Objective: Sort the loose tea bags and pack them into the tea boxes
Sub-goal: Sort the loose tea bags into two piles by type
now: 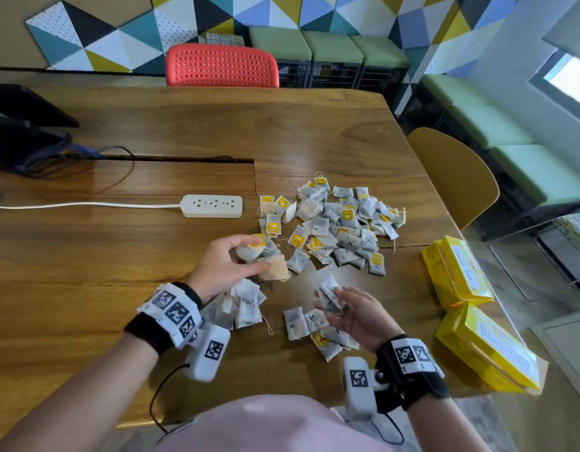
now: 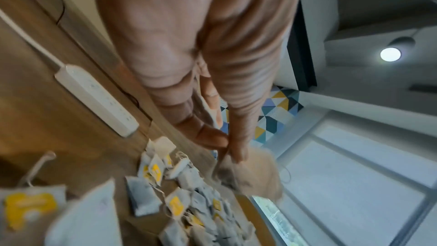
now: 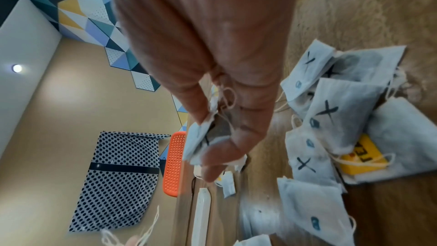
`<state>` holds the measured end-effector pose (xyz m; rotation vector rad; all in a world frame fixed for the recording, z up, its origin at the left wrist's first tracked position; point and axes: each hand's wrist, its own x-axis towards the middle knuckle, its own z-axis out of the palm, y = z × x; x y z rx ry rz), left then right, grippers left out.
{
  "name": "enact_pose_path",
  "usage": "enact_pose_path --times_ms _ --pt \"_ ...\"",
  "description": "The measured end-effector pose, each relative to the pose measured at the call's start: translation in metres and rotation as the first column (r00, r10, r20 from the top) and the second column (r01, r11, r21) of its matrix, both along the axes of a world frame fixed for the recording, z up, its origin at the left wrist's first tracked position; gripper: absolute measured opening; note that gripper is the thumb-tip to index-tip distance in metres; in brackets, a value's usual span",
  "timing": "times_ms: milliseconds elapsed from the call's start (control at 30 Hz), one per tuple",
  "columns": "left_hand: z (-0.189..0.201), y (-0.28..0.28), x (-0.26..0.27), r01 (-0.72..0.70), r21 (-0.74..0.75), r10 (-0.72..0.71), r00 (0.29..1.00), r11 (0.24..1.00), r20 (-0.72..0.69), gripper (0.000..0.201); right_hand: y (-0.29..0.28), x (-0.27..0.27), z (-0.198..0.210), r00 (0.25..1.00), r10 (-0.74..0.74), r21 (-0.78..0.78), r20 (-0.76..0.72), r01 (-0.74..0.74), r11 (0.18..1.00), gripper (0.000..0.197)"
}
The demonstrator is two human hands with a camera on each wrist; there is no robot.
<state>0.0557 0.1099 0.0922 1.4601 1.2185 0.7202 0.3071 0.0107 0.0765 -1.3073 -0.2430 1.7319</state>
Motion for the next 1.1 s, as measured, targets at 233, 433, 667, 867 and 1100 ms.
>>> enact_pose_path --times_ms 233,433,667,867,1100 --pt "-0.01 -0.006 -0.027 0.16 -0.023 -0.159 0.932 0.987 -0.327 0.043 -0.009 0.005 -0.007 0.991 0.094 -0.036 0.1 -0.09 0.995 0.017" --pt "-0.023 -0.009 -0.028 0.073 0.142 0.004 0.876 0.987 -0.482 0.038 -0.013 0.003 -0.004 0.998 0.041 -0.04 0.04 -0.039 0.998 0.025" --pt "-0.011 -0.015 0.005 0.115 0.109 -0.093 0.978 0.987 -0.189 0.038 -0.017 0.012 -0.003 1.0 0.015 0.015 0.012 -0.015 1.0 0.035" --pt "-0.018 -0.019 0.02 0.147 -0.031 -0.146 0.989 0.989 0.034 0.047 -0.016 0.038 -0.022 0.72 0.235 -0.148 0.653 -0.184 0.972 0.023" --pt "-0.017 -0.026 0.041 0.199 -0.128 -0.194 0.98 0.972 0.046 0.05 -0.009 0.014 0.0 0.454 0.206 0.0 0.867 -0.412 0.911 0.04"
